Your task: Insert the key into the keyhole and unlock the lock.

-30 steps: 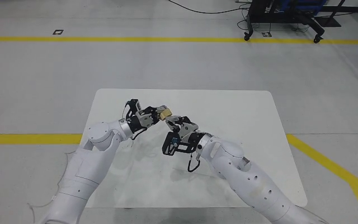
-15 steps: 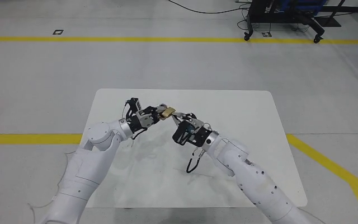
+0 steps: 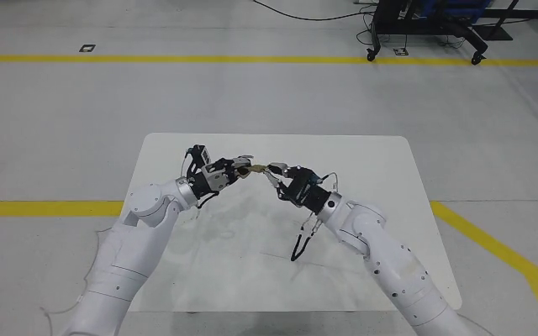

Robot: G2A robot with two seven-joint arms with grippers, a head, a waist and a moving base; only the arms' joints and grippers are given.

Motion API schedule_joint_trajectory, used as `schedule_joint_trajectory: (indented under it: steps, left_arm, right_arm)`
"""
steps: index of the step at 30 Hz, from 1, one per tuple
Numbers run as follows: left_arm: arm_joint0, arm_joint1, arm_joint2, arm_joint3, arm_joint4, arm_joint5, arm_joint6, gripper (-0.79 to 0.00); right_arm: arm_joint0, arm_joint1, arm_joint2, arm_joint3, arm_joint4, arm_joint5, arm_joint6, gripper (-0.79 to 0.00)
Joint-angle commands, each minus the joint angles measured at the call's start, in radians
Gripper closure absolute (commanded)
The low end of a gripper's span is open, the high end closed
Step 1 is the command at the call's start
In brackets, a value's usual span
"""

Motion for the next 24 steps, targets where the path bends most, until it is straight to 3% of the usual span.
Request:
schedule_joint_trajectory:
  steps: [1,6,9,15,24]
  left_arm:
    - [0.000,0.000,-0.003,0.000,-0.004,-0.003,-0.002,0.000]
    - [0.003,0.000,-0.004,-0.004,-0.001,-0.005,-0.006,0.000]
    - [0.005,0.000,0.006,-0.008,0.021,0.002,-0.021,0.000]
    - [-0.013,0.000,0.107,-0.026,0.200,0.065,-0.111,0.000]
    - [-0.036,-0.019,0.250,-0.022,0.344,0.188,-0.106,0.000]
  right_arm:
    - [0.002,0.002,0.012,0.008,0.038,-0.043,-0.017,-0.785]
    - [-0.027,0.017,0.095,0.017,0.130,-0.143,-0.088,-0.785]
    - [-0.071,0.030,0.183,0.008,0.160,-0.143,-0.134,-0.785]
    - [-0.172,0.054,0.346,-0.028,0.213,-0.170,-0.193,-0.785]
    - [-0.172,0.054,0.346,-0.028,0.213,-0.170,-0.193,-0.785]
